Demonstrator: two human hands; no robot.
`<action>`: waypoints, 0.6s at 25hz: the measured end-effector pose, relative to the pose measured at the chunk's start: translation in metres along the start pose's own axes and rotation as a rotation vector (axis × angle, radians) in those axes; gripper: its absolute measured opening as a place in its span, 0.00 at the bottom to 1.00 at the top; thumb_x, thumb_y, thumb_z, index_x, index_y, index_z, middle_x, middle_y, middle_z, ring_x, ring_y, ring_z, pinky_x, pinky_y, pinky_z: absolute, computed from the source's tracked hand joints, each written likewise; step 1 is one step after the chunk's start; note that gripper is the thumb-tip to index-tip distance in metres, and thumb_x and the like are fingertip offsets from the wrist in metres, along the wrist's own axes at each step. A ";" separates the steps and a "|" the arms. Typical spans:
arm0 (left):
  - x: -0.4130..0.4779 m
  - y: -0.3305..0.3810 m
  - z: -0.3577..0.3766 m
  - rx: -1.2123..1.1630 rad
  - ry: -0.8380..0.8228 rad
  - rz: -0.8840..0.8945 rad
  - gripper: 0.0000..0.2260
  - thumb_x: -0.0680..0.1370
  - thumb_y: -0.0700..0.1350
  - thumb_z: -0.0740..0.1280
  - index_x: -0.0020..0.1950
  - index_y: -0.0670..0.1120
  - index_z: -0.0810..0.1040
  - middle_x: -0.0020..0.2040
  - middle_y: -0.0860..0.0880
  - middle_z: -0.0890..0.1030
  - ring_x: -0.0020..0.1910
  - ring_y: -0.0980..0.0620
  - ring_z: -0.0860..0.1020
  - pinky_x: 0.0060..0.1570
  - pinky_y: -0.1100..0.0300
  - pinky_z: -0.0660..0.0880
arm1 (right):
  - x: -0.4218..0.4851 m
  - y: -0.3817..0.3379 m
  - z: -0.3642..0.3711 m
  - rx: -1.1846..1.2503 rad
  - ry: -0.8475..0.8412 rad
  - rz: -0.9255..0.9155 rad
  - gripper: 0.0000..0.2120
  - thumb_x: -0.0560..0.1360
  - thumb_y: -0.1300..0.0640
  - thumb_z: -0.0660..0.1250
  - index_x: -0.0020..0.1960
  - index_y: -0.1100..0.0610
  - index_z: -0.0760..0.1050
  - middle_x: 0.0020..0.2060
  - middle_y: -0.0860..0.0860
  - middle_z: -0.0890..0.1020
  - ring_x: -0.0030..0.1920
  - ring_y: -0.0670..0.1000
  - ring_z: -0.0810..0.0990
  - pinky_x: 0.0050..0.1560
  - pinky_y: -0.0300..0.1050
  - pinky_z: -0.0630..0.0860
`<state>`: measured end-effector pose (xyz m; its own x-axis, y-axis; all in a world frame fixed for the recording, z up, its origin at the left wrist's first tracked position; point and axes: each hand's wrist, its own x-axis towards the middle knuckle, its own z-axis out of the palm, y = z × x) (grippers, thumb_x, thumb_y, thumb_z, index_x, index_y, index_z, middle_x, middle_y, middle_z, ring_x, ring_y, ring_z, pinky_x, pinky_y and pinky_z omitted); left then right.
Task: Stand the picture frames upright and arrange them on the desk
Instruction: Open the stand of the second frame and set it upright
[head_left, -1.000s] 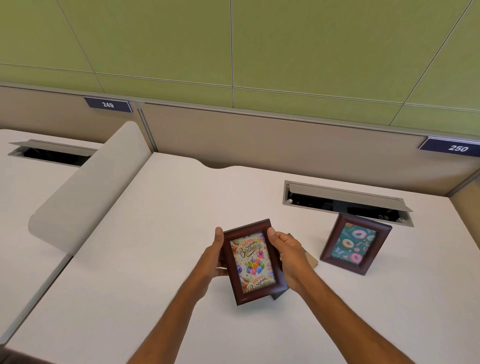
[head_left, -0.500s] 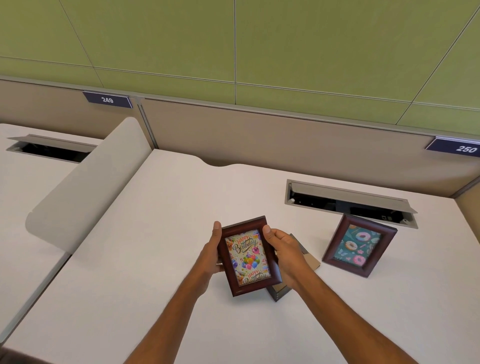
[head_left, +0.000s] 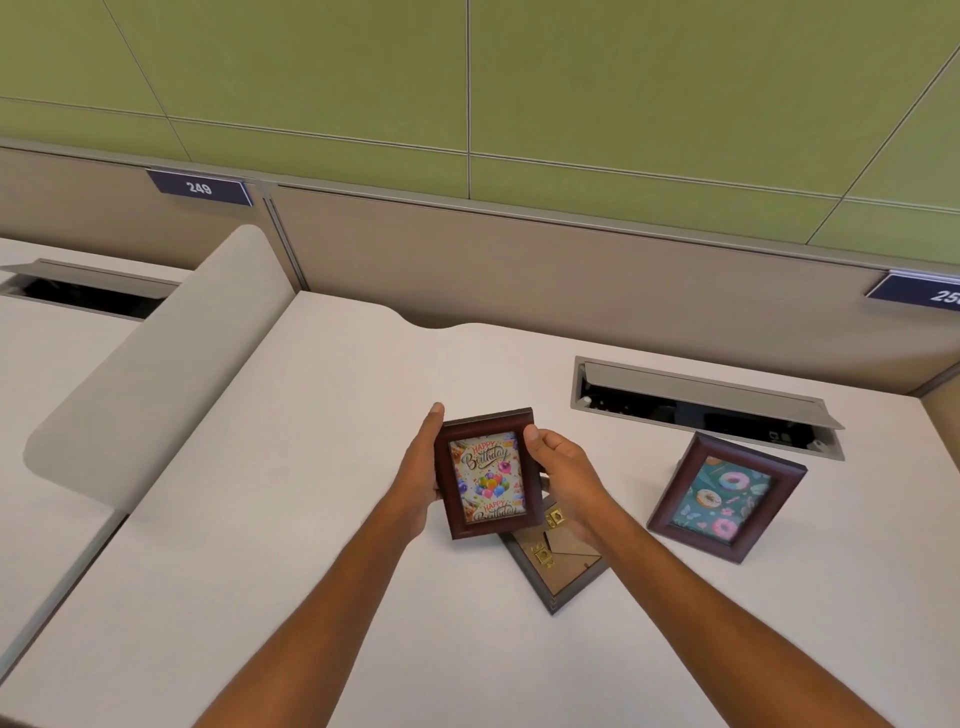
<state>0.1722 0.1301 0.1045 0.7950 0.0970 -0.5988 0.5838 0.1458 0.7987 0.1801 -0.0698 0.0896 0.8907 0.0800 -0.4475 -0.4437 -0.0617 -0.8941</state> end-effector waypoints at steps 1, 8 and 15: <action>0.006 0.004 0.002 0.009 0.008 0.009 0.30 0.83 0.72 0.55 0.60 0.52 0.87 0.55 0.47 0.91 0.59 0.44 0.87 0.64 0.44 0.78 | 0.007 0.000 0.000 -0.001 0.003 -0.001 0.21 0.85 0.40 0.63 0.62 0.55 0.83 0.55 0.51 0.90 0.60 0.55 0.87 0.61 0.51 0.83; 0.048 0.030 0.014 0.074 -0.012 0.046 0.22 0.86 0.66 0.56 0.53 0.54 0.83 0.54 0.48 0.88 0.52 0.50 0.84 0.58 0.50 0.74 | 0.040 -0.008 -0.001 0.013 0.034 0.014 0.19 0.87 0.42 0.59 0.66 0.53 0.81 0.60 0.51 0.88 0.61 0.51 0.86 0.54 0.41 0.80; 0.074 0.041 0.020 0.130 -0.032 0.065 0.21 0.87 0.64 0.55 0.52 0.54 0.82 0.51 0.50 0.87 0.51 0.52 0.84 0.60 0.51 0.72 | 0.062 -0.008 -0.002 0.064 0.054 0.040 0.20 0.87 0.43 0.59 0.68 0.55 0.79 0.61 0.52 0.86 0.60 0.49 0.85 0.50 0.37 0.78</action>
<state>0.2583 0.1241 0.0944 0.8357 0.0702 -0.5447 0.5453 0.0111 0.8381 0.2390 -0.0661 0.0689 0.8753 0.0251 -0.4830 -0.4832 0.0002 -0.8755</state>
